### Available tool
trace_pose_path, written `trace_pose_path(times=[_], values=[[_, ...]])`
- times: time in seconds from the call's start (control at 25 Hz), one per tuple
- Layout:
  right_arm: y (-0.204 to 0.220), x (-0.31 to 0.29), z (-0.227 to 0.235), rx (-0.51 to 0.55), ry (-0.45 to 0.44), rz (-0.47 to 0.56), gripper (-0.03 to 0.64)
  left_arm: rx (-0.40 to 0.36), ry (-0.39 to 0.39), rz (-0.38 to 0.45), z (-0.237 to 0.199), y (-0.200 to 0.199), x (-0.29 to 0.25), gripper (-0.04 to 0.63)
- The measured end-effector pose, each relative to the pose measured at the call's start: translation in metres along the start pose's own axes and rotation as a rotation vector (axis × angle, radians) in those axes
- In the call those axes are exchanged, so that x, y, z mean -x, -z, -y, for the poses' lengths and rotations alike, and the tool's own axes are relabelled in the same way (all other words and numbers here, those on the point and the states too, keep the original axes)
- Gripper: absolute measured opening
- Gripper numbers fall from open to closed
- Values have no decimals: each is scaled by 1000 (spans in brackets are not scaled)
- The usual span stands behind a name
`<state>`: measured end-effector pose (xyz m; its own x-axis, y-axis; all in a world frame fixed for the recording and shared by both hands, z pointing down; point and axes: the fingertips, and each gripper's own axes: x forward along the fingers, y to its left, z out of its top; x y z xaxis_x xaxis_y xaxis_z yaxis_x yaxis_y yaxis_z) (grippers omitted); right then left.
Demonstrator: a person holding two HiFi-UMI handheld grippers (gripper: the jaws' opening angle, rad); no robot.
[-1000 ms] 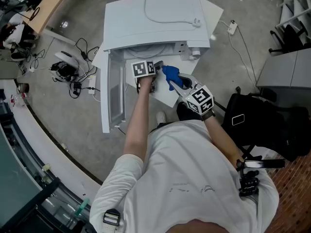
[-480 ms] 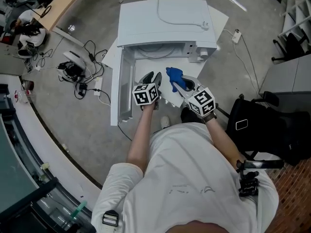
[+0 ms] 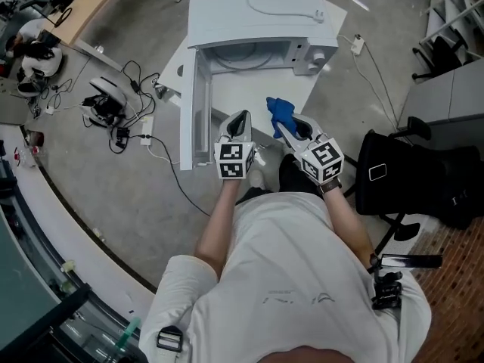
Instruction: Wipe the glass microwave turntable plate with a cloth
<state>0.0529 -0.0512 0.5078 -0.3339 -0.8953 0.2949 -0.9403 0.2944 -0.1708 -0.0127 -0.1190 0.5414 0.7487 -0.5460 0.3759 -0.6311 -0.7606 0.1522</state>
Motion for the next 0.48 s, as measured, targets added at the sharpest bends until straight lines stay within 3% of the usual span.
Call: trace_pose_path(times=[0.24,0.36,0.48], values=[[27,49,-23,-23,91,-22,100,39,113,113,43,0,50,-2],[25,59,-36,0,87,-11,100,25,138,145,57,-1,64,-1],[14,67,-57,48,55,22,100,57,164,156,65,-1,77,-2]])
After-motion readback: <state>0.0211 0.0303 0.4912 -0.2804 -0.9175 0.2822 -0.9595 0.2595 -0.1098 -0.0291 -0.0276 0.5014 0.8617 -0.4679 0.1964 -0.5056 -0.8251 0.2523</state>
